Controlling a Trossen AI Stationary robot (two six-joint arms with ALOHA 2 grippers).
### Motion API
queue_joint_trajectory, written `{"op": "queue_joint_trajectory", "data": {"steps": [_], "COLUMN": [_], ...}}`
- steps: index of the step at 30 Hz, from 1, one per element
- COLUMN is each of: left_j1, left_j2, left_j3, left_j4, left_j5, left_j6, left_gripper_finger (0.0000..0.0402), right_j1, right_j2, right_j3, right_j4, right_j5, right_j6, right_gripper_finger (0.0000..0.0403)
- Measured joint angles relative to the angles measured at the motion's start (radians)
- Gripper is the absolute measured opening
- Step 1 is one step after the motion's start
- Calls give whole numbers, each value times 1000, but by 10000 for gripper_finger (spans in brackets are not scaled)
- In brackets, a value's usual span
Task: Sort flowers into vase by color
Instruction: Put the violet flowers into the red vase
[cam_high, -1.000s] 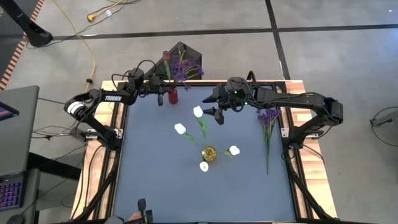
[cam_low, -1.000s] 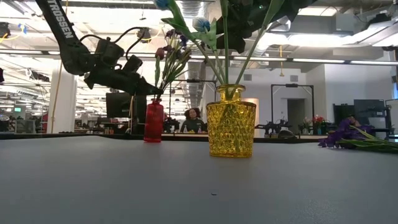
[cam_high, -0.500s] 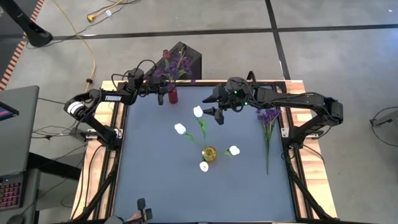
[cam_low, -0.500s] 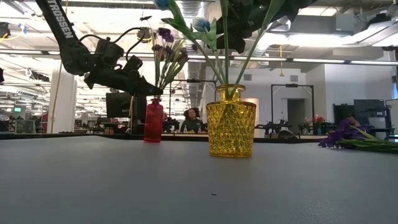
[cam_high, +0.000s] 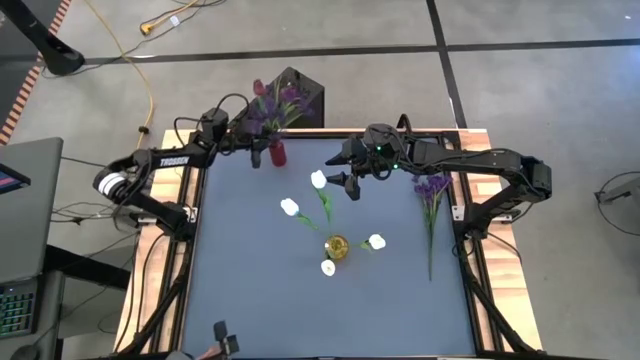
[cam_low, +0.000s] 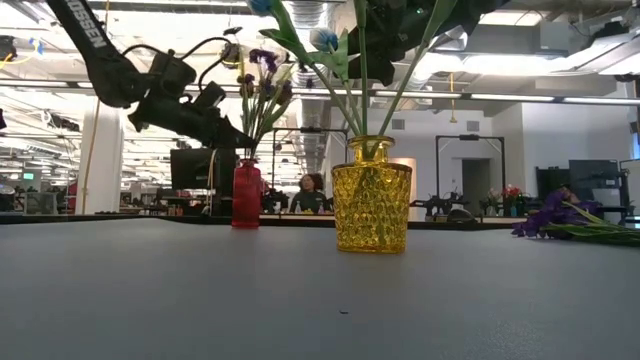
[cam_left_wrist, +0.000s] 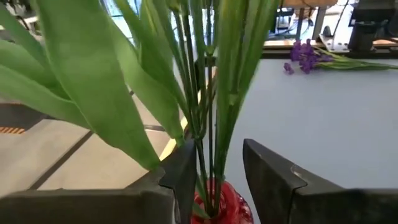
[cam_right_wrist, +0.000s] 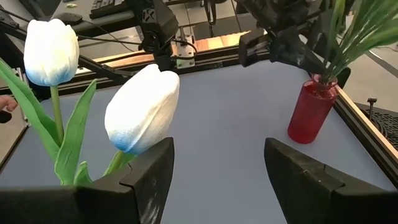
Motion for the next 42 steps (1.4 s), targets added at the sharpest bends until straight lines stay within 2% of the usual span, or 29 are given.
{"op": "queue_joint_trajectory", "data": {"steps": [8, 17, 42], "left_j1": [0, 0, 0], "left_j2": [-50, -56, -70], "left_j3": [0, 6, 267], "left_j4": [-133, -167, -758], "left_j5": [-10, -4, -59], "left_j6": [31, 23, 237], "left_gripper_finger": [141, 149, 149], "right_j1": [0, 0, -13], "right_j2": [0, 0, 0], "right_j3": [0, 0, 0], "right_j4": [0, 0, -3], "right_j5": [0, 0, 0], "right_j6": [-3, -1, 17], "right_gripper_finger": [276, 276, 276]}}
